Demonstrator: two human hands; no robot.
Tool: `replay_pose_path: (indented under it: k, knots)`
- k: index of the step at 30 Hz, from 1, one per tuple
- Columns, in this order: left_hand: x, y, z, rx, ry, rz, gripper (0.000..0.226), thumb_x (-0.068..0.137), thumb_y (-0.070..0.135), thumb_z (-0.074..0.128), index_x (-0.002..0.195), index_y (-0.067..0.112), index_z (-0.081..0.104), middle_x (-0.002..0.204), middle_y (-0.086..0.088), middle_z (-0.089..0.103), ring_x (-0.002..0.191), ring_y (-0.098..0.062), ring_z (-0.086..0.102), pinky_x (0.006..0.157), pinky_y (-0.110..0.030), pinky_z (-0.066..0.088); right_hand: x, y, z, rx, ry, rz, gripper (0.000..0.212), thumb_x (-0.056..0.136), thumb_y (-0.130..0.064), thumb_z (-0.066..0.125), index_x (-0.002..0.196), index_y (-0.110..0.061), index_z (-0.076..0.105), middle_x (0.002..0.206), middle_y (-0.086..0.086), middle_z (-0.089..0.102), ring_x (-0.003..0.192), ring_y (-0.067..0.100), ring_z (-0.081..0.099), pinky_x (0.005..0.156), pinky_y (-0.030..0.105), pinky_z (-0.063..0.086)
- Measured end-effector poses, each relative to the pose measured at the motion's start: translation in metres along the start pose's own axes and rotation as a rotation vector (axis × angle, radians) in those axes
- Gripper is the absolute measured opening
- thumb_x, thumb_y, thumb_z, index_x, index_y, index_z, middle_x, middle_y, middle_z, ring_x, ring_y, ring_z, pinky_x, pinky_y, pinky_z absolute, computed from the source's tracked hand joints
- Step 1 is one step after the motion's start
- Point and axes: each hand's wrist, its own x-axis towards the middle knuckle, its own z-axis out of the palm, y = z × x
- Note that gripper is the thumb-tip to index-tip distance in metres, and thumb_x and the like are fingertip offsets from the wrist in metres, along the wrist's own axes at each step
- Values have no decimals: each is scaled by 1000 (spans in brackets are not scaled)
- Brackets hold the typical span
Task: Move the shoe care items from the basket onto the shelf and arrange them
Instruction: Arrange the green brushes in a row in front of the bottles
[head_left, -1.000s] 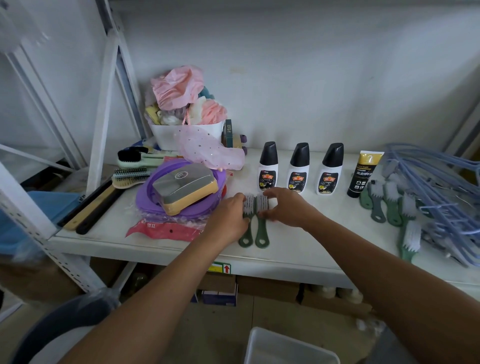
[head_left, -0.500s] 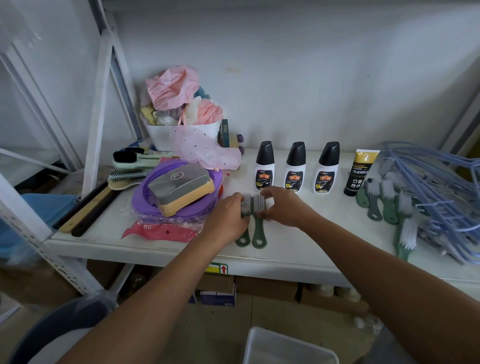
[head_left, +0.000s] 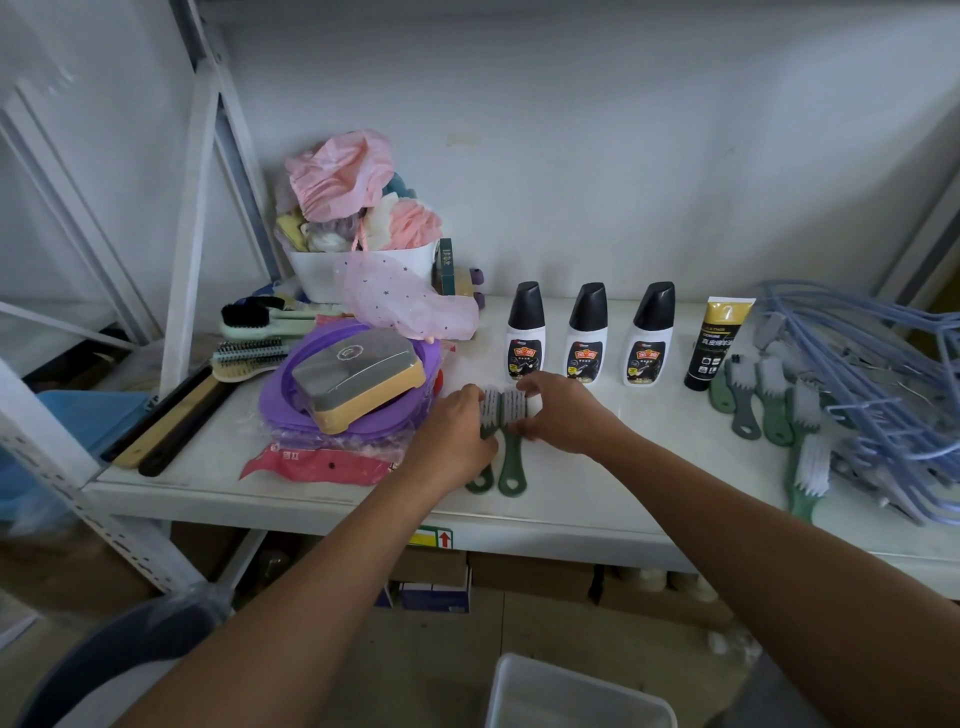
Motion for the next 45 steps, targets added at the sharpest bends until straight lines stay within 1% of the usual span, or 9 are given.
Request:
replay_pose_path:
  k: [6, 13, 16, 21, 24, 27, 34, 38, 45]
  knots:
    - [4, -1, -1, -11, -2, -16, 37, 95, 20, 65, 128, 14, 50, 123, -7, 62, 111, -22, 63, 83, -33, 60, 0, 0, -1, -11, -4, -8, 64, 81, -28, 81, 137, -17, 51, 131, 4, 60, 112, 21, 60, 82, 24, 48]
    - [6, 4, -7, 3, 44, -22, 33, 99, 21, 59, 130, 12, 51, 132, -8, 60, 116, -20, 61, 65, -12, 40, -4, 2, -11, -50, 23, -22, 73, 79, -35, 82, 141, -18, 48, 135, 4, 57, 118, 22, 56, 89, 28, 45]
    - [4, 11, -10, 3, 106, 30, 30, 101, 19, 55, 130, 9, 53, 127, -9, 62, 113, -21, 58, 76, -23, 45, -12, 7, -21, -43, 28, -13, 73, 77, -39, 83, 139, -19, 50, 129, 3, 60, 106, 18, 60, 89, 28, 48]
    - [-3, 24, -10, -25, 166, 51, 32, 103, 18, 51, 134, 9, 51, 128, -8, 62, 107, -18, 58, 82, -27, 45, -35, 25, -55, -118, 51, 34, 48, 79, -39, 81, 121, -22, 64, 111, -3, 68, 94, 12, 64, 84, 26, 51]
    - [-8, 42, -5, -58, 170, 78, 29, 104, 19, 51, 131, 10, 53, 125, -6, 64, 99, -13, 58, 76, -20, 42, -58, 46, -85, -251, 83, 113, 37, 84, -35, 76, 117, -20, 68, 112, -2, 67, 106, 17, 63, 94, 34, 52]
    - [-9, 61, 6, -94, 156, 120, 27, 104, 21, 51, 129, 13, 54, 127, -6, 64, 112, -18, 61, 85, -24, 45, -83, 69, -116, -403, 100, 207, 35, 88, -33, 71, 117, -13, 68, 120, 3, 65, 114, 22, 59, 98, 36, 48]
    - [-9, 99, 29, -124, 93, 228, 26, 105, 25, 49, 131, 20, 51, 129, 8, 59, 119, -12, 55, 96, -32, 46, -122, 97, -164, -539, 105, 347, 30, 85, -29, 70, 109, -11, 71, 111, 6, 68, 101, 23, 65, 88, 32, 52]
    - [-8, 107, 44, -131, -35, 300, 29, 106, 21, 45, 134, 22, 48, 136, 0, 58, 123, -17, 55, 104, -37, 48, -134, 98, -161, -602, 20, 370, 24, 91, -32, 62, 102, -10, 66, 82, 0, 71, 67, 14, 70, 80, 37, 60]
    - [-9, 119, 53, -84, -220, 456, 32, 107, 15, 39, 138, 22, 49, 139, 5, 55, 126, -10, 51, 106, -30, 44, -140, 104, -137, -730, -78, 439, 40, 95, -42, 57, 122, -12, 58, 119, 8, 61, 87, 25, 67, 81, 38, 58]
